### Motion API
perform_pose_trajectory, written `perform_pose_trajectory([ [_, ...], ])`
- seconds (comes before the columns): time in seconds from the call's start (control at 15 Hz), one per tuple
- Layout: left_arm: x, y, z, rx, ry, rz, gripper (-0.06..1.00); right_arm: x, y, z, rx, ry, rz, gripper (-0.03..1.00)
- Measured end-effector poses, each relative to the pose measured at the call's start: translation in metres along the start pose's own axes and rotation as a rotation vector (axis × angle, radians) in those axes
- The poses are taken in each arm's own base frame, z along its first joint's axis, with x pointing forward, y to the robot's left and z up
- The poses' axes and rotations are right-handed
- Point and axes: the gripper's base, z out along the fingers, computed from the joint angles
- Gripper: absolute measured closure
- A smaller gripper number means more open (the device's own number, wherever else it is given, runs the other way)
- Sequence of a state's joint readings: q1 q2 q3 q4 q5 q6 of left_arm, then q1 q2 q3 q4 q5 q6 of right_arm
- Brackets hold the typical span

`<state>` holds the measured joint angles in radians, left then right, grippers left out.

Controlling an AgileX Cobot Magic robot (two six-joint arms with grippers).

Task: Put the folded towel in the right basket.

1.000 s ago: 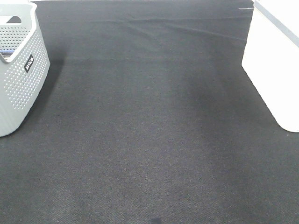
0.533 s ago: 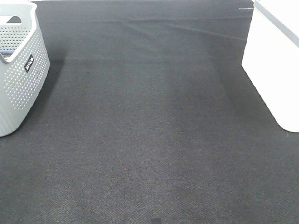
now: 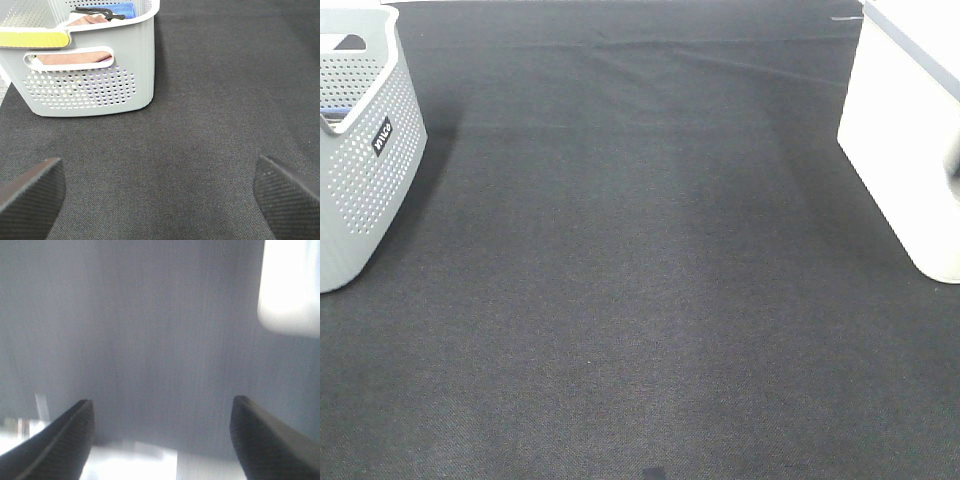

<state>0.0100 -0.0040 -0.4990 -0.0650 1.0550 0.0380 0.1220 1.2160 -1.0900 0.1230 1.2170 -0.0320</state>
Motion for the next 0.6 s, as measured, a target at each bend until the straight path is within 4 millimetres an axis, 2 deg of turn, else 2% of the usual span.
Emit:
perform_pose_trajectory([
  [0.2,0.0,0.0,0.0,0.0,0.0,0.0,-0.02,0.072,-0.004,0.018,0.007,0.07,-0.005,0.25],
  [0.33,0.0,0.0,0.0,0.0,0.0,0.0,-0.02,0.112,-0.005,0.023,0.015,-0.002,-0.021,0.25],
  [0.6,0.0,0.0,0.0,0.0,0.0,0.0,-0.02,0.155,-0.005,0.016,0.025,-0.203,-0.13,0.25],
])
